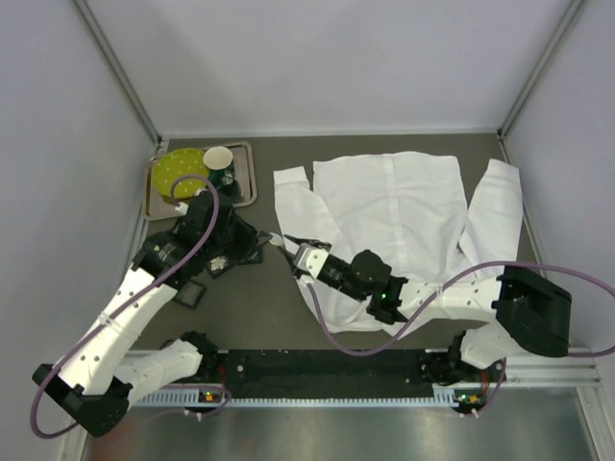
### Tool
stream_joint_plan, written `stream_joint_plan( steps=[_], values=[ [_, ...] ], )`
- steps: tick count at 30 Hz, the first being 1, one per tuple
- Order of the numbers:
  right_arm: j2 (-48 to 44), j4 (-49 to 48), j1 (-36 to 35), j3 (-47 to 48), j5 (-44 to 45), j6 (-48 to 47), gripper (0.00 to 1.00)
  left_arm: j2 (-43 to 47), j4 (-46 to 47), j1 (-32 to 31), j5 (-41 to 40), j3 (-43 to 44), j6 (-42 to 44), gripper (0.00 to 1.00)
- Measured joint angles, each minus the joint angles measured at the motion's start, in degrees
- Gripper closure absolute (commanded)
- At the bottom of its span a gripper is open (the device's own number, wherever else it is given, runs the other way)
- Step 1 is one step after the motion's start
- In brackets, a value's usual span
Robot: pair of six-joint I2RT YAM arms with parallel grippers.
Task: Remove the brooch from the garment
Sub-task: Adjust the brooch.
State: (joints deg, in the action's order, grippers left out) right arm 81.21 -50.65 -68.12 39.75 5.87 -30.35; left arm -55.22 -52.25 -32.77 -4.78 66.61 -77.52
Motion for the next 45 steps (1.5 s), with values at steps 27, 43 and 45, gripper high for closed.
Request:
stream_joint_plan(
  steps=[27,43,45],
  values=[
    [1.8,-0.8,-0.1,0.0,0.8,-1.8,0.89,0.5,0.8,0.0,0.6,-0.5,-1.5,1.0],
    [6.1,-6.5,-3.7,1.2,11.4,-8.1,0.78,1.0,2.1,0.1,0.4,-1.7,-4.0,1.0],
    [6.9,-8.1,-4.3,1.2,12.7,-9.1,0.82,1.1,2.1,0.0,1.1,-1.7,-4.2,1.0]
  ],
)
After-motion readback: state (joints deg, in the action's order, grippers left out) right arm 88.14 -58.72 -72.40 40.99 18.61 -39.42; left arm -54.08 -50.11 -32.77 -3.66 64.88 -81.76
